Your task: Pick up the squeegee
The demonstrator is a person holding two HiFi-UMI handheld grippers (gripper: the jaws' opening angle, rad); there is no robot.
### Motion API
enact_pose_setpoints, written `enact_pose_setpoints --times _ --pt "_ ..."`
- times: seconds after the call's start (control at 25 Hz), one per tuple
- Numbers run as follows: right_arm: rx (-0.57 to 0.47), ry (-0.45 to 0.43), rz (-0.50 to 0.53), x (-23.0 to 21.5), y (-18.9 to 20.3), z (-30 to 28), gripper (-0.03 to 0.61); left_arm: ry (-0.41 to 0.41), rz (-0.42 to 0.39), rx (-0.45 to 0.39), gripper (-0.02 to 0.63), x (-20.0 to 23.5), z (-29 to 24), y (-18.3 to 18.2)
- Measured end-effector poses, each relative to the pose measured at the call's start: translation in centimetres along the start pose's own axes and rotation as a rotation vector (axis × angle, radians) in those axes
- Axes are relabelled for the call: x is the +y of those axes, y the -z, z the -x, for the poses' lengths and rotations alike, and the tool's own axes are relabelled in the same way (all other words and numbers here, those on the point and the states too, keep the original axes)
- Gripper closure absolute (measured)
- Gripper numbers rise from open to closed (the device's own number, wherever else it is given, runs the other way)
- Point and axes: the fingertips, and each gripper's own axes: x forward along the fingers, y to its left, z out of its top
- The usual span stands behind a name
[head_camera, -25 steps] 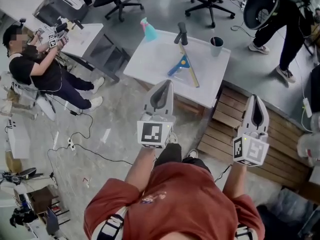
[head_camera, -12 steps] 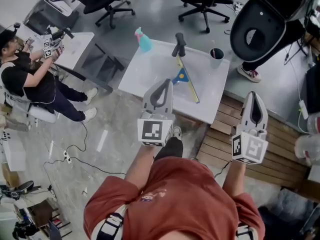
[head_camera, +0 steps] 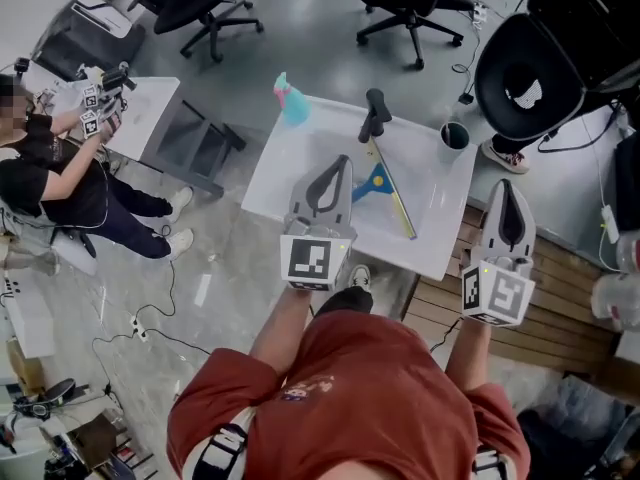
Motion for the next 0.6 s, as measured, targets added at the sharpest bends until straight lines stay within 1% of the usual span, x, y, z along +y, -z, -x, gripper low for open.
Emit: enact_pose_setpoints --times 0.12,0.28,0.36,0.48,0.6 --pt "0.009 0.010 -0.001 1.2 0.7 -2.5 0.571 0.025 0.012 0.026 0.595 1.7 -1.8 1.4" --pt "0.042 0.010 -0.006 2.0 2.2 -5.8 0.571 0.051 0.013 0.046 0.595 3.0 -4.3 3.4" --pt "0.050 0.014 -0.004 2.4 2.7 -6.5 0.571 0.069 0.034 0.060 0.595 3.2 -4.9 4.6" --pt "0.040 0.026 -0.012 3.2 3.1 -7.7 0.571 0.094 0.050 0.113 0.595 4.0 -5.3 7.4" --pt "0.056 0.021 -0.019 4.7 4.3 -9.5 0.571 0.113 0.048 0.163 0.595 4.8 -5.8 10.2"
